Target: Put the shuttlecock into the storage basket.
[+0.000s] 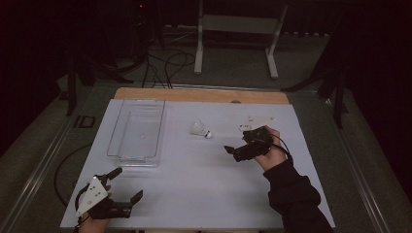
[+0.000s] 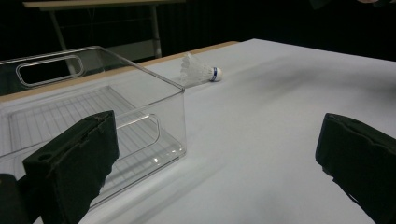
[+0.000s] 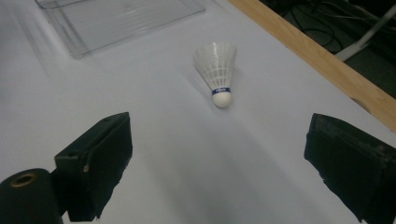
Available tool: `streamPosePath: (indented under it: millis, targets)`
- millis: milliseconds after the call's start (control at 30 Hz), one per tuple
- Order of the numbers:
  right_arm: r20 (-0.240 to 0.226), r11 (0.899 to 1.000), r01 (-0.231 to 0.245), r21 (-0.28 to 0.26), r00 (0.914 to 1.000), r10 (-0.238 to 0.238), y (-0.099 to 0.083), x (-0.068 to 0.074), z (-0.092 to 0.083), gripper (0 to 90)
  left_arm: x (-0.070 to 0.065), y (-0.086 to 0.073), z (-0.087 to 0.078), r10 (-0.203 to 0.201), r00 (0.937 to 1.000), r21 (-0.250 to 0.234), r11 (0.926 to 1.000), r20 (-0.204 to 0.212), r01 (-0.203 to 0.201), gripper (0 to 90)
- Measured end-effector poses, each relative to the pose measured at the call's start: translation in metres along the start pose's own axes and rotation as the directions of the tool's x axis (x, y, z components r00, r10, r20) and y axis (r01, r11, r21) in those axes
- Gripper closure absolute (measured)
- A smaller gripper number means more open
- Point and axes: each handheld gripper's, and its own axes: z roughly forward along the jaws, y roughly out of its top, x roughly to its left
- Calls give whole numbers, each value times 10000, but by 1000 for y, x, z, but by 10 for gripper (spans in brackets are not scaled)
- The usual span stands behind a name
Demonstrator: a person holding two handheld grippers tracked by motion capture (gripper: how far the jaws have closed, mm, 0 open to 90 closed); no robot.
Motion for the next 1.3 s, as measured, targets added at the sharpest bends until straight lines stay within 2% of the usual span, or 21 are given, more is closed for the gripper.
streamPosePath:
  millis: [167,333,633,900,1200,1300]
  targets:
    - [-36,9996,131,266,9999,-130,8,2,12,79,0,0,0,17,10000,6,10000,11,-17,2]
    - [-275,9985,270,470,9993,-257,17,3,26,79,0,0,0,14,10000,16,10000,26,-14,2]
    - [-581,9886,496,1423,9974,-417,28,-2,56,79,0,-1,0,-36,10000,7,10000,7,36,2]
    - [-827,9841,409,1727,9962,-269,36,-5,65,79,0,-1,0,-52,10000,-4,10000,15,52,2]
    - [-1107,9716,588,2290,9933,-340,42,-12,77,79,0,-1,0,-68,10000,14,10000,42,68,2]
    - [-1203,9635,695,2584,9920,-393,44,-16,86,79,0,-1,0,-94,9999,-10,10000,42,94,2]
